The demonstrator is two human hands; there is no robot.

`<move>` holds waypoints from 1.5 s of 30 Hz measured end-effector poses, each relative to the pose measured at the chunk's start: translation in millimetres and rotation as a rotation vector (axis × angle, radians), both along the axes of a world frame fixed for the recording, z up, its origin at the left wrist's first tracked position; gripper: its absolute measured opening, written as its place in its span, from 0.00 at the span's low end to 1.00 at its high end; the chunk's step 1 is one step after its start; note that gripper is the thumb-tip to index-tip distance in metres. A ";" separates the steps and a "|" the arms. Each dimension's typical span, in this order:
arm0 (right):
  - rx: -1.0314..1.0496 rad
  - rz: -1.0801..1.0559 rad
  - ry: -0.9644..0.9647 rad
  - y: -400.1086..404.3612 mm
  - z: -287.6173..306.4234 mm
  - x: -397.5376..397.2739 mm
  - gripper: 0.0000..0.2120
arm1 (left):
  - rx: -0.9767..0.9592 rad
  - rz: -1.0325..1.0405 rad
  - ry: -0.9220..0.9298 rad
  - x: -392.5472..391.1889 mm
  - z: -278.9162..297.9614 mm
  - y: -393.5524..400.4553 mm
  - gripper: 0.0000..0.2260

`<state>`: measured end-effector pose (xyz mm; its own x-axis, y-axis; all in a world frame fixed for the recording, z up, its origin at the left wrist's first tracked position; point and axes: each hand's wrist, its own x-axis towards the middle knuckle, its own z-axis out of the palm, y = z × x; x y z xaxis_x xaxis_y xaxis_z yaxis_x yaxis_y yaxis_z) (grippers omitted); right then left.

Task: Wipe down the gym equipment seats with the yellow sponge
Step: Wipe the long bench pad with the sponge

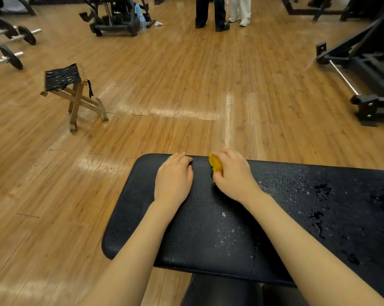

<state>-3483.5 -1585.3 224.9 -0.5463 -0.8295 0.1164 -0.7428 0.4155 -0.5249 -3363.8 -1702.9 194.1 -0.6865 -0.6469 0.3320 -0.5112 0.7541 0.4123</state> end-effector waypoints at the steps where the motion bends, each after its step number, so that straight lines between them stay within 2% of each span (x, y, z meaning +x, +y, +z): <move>1: 0.006 0.004 -0.002 -3.1 0.4 -1.7 0.28 | -0.002 0.003 0.010 0.7 -1.1 -0.6 0.09; 5: 0.007 0.040 -0.019 -1.6 -3.2 -5.5 0.24 | -0.016 0.006 0.008 -0.1 -2.0 -0.4 0.10; 8: -0.016 0.074 0.082 15.5 -9.1 -0.3 0.19 | 0.008 0.013 -0.004 0.3 -1.4 -0.4 0.11; 13: -0.060 0.085 0.153 49.9 -18.6 16.4 0.17 | 0.009 0.017 -0.007 0.7 0.4 1.9 0.12; 23: -0.074 -0.006 0.110 6.6 -13.1 -6.8 0.17 | 0.003 0.021 -0.012 1.2 3.9 4.1 0.12; 28: -0.063 0.041 0.146 56.5 -16.1 13.6 0.15 | 0.007 0.009 -0.027 2.4 4.0 3.8 0.12; 32: -0.108 0.073 0.093 87.1 -20.6 18.5 0.14 | -0.032 0.017 -0.040 0.8 2.1 4.9 0.10; 35: -0.099 0.047 0.045 73.3 -19.8 7.8 0.14 | -0.056 0.030 -0.081 -0.1 0.8 6.6 0.10; 41: -0.070 -0.021 0.019 28.0 -15.9 -23.9 0.18 | 0.020 0.033 -0.221 6.5 8.7 41.4 0.21; 45: -0.057 -0.028 0.155 21.5 -16.3 -26.0 0.15 | -0.011 0.040 -0.197 12.5 -2.1 53.9 0.21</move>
<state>-3509.6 -1563.8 208.6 -0.5412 -0.8037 0.2474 -0.8050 0.4101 -0.4286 -3351.3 -1649.0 192.0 -0.7124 -0.6724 0.2010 -0.6111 0.7352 0.2935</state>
